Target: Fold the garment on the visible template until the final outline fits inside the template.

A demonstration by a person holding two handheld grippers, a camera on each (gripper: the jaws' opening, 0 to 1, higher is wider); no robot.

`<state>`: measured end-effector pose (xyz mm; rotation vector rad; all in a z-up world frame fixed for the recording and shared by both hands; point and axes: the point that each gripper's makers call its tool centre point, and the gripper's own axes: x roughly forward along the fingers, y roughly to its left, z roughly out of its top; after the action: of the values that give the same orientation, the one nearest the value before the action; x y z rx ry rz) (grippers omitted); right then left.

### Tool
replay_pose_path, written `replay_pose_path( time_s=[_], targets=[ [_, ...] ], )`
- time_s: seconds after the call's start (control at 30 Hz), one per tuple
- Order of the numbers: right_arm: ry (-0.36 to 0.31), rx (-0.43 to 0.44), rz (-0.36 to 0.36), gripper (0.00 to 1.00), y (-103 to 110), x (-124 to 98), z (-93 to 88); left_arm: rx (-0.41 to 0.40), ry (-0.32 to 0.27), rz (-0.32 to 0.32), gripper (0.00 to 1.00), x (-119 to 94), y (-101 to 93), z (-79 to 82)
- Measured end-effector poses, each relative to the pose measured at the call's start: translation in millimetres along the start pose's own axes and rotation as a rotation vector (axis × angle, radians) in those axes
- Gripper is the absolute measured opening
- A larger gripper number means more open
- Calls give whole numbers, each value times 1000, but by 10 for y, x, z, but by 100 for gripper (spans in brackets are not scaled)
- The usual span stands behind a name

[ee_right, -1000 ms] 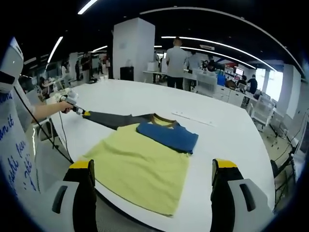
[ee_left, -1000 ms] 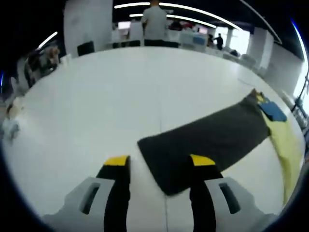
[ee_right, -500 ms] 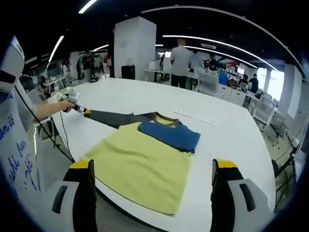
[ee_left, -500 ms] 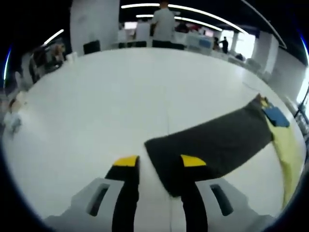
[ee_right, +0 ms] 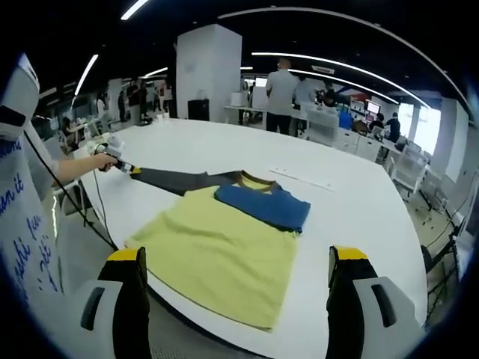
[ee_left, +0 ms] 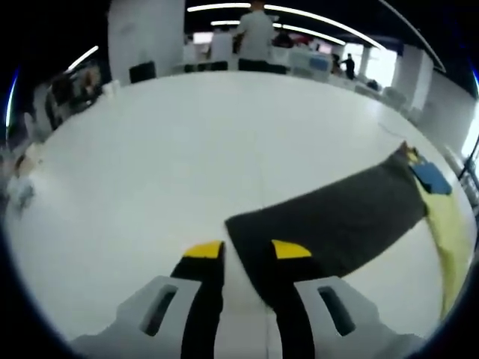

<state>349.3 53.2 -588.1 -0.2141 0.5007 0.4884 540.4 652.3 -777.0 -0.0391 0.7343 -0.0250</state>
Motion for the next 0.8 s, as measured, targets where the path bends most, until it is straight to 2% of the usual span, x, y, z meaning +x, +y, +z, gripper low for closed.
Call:
replay_pose_path(
  time_s=[0.3,0.8],
  targets=[
    [-5,10,-3,100,-3,11,2,14,-5,22,18,-8,0,-5],
    [-5,-1,-18,100,-29,-7,7,16,-6,19,12,-5,-47,-2]
  ],
)
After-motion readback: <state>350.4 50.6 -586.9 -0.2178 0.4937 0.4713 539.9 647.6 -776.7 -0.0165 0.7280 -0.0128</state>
